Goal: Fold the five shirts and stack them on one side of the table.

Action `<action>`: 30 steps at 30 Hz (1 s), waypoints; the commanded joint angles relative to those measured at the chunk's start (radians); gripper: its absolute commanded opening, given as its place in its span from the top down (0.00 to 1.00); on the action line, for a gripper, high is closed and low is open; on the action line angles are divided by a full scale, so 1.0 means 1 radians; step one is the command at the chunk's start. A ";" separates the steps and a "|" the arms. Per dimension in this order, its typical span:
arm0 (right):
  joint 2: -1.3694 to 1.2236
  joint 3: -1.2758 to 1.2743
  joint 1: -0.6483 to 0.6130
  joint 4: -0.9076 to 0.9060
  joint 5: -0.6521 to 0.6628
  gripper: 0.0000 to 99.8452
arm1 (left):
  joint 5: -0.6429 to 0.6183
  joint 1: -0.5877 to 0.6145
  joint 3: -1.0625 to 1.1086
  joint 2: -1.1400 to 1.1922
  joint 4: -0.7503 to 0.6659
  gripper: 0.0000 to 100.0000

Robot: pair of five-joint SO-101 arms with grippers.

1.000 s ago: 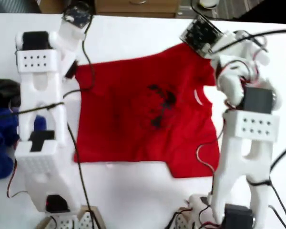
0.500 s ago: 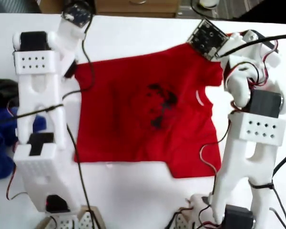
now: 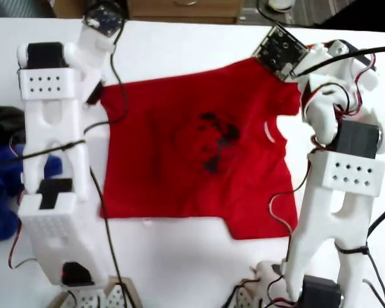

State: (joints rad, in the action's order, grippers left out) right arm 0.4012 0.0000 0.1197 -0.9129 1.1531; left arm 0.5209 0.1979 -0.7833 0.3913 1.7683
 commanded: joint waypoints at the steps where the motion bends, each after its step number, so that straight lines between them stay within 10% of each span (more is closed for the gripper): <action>1: 0.091 0.086 0.024 0.021 -0.035 0.98 | 0.005 0.035 -0.093 -0.084 0.017 0.97; 19: 0.427 0.054 -0.027 -0.077 -0.100 0.98 | 0.014 0.095 0.323 -0.844 0.009 0.97; 25: 0.205 -0.192 -0.061 -0.137 -0.605 0.98 | 0.014 0.141 0.533 -0.868 -0.066 0.97; 30: -0.177 -0.229 -0.251 -0.200 -0.763 0.98 | 0.026 0.198 0.651 -0.865 -0.175 0.97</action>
State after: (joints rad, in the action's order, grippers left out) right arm 0.4227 -0.2271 -0.0245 -1.0787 0.4687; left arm 0.5286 0.3636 -0.1680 -0.4526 1.6579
